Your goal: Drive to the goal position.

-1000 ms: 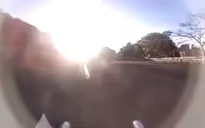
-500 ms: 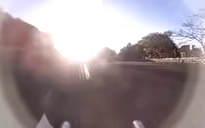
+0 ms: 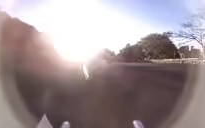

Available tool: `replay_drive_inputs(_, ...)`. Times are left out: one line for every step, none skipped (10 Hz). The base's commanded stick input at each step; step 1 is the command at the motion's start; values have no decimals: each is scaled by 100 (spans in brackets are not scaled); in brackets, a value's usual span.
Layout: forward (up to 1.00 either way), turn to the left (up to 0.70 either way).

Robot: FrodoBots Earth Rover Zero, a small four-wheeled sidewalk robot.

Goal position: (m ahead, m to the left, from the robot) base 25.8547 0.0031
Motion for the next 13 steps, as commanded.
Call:
replay_drive_inputs(50,0)
replay_drive_inputs(50,-6)
replay_drive_inputs(50,-32)
replay_drive_inputs(50,-47)
replay_drive_inputs(50,0)
replay_drive_inputs(50,0)
replay_drive_inputs(50,0)
replay_drive_inputs(50,0)
replay_drive_inputs(50,0)
replay_drive_inputs(50,0)
replay_drive_inputs(50,0)
replay_drive_inputs(50,0)
replay_drive_inputs(50,0)
